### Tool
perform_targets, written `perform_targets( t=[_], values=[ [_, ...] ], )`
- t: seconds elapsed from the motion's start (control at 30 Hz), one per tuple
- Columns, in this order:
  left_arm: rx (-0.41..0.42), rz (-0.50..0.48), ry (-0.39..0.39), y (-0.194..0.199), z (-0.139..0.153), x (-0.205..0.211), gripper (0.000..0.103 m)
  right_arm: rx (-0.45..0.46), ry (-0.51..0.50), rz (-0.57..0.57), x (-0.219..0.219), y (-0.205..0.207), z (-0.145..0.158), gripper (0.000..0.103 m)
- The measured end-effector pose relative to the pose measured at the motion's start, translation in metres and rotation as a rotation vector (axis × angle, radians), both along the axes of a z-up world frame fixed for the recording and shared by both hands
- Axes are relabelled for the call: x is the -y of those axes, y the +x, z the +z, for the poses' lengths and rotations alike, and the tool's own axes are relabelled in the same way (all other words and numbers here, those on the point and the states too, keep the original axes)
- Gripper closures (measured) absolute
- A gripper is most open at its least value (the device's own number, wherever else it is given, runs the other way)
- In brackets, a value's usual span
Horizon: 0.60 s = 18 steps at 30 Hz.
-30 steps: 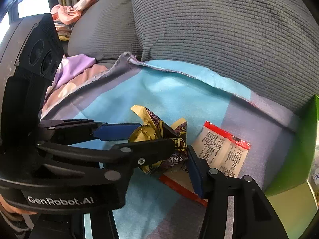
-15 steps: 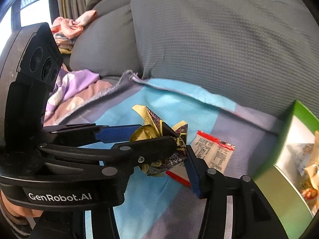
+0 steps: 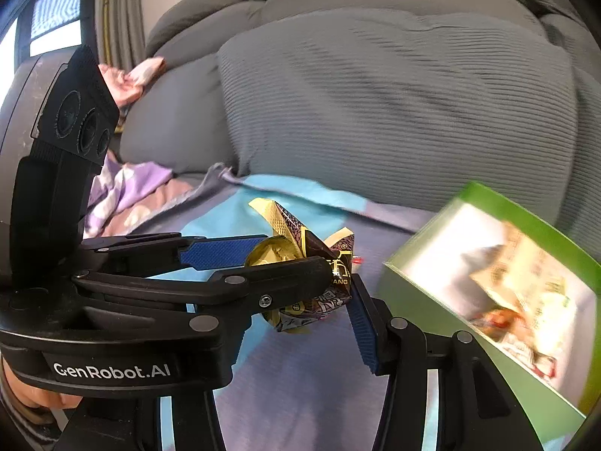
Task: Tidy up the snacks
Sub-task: 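Lift the gold candy and carry it over the green box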
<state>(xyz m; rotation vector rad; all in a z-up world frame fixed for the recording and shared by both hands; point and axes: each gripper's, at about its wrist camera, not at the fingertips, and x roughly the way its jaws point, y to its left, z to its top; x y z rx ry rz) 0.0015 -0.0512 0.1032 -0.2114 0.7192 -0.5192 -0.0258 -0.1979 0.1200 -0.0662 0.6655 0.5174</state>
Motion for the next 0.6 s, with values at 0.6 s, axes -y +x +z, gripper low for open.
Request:
perform_targets(
  t=[0.6],
  values=[
    [-0.005,-0.193,0.04,0.055,0.016,0.135,0.052,0.014,0.056,-0.212,0.124,0.026,0.014,0.051]
  ],
)
